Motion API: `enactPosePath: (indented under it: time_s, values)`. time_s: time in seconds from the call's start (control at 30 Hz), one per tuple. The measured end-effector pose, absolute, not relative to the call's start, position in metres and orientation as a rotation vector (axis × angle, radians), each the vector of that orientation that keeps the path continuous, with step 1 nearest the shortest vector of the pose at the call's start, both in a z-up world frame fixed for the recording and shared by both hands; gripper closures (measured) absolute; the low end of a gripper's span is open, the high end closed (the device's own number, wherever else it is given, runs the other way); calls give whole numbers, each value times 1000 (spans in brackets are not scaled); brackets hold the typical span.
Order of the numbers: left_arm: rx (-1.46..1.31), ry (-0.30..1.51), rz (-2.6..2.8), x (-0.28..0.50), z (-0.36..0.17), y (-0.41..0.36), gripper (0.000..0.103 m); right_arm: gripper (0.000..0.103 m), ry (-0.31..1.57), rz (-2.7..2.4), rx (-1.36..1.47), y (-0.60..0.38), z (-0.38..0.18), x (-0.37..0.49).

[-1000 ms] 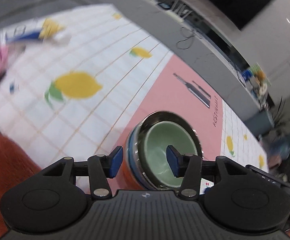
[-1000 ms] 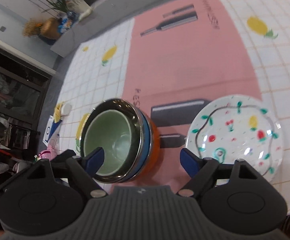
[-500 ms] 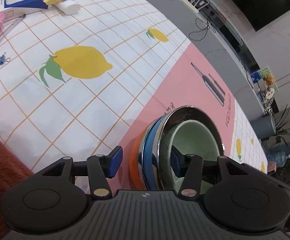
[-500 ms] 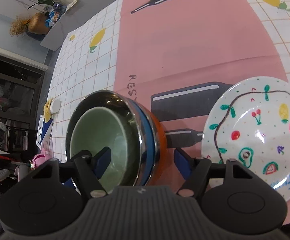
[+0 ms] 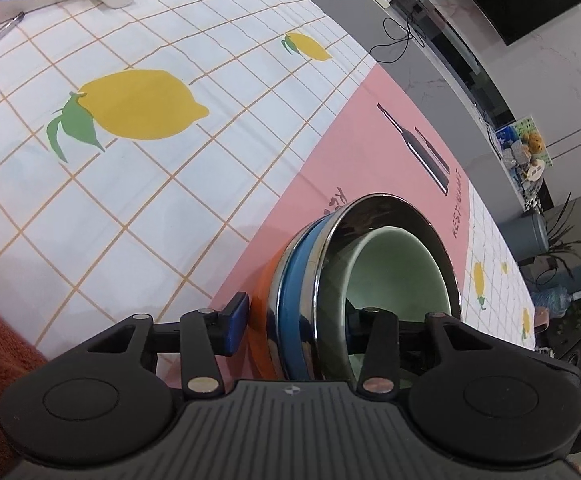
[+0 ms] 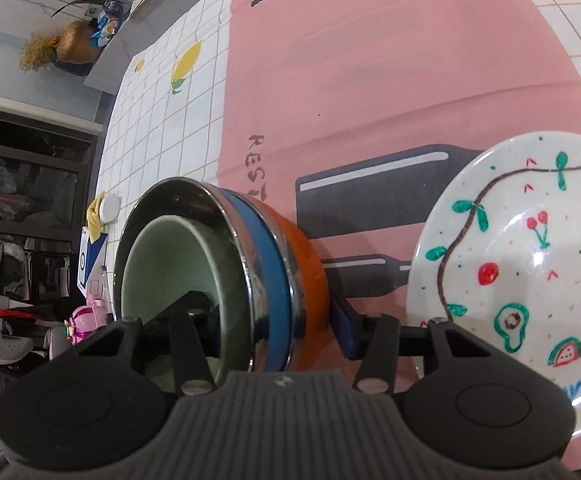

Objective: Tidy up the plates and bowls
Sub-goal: 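Lift the bowl stack with both tools and carry it over the Fruity plate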

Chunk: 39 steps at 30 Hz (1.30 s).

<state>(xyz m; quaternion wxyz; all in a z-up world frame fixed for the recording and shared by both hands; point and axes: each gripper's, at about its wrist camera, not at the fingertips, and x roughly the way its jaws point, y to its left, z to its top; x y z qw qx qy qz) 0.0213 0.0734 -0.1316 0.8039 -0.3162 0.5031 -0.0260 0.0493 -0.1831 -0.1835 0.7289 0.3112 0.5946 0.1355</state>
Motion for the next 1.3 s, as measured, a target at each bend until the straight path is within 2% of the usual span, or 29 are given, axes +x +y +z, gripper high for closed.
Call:
enactPosePath:
  time_s: [0.33, 0.63, 1.03, 1.3]
  values:
    - [-609, 1082, -56, 15, -123, 67, 59, 55, 1312, 304, 654, -181, -180, 45]
    - [-566, 1052, -80, 1, -97, 52, 59, 55, 1267, 318, 675, -198, -162, 28]
    - [-504, 1077, -207, 7, -66, -19, 59, 55, 1219, 219, 741, -271, -125, -1]
    - [-474, 1110, -267, 16, -70, -64, 59, 55, 1196, 150, 790, -323, -122, -16]
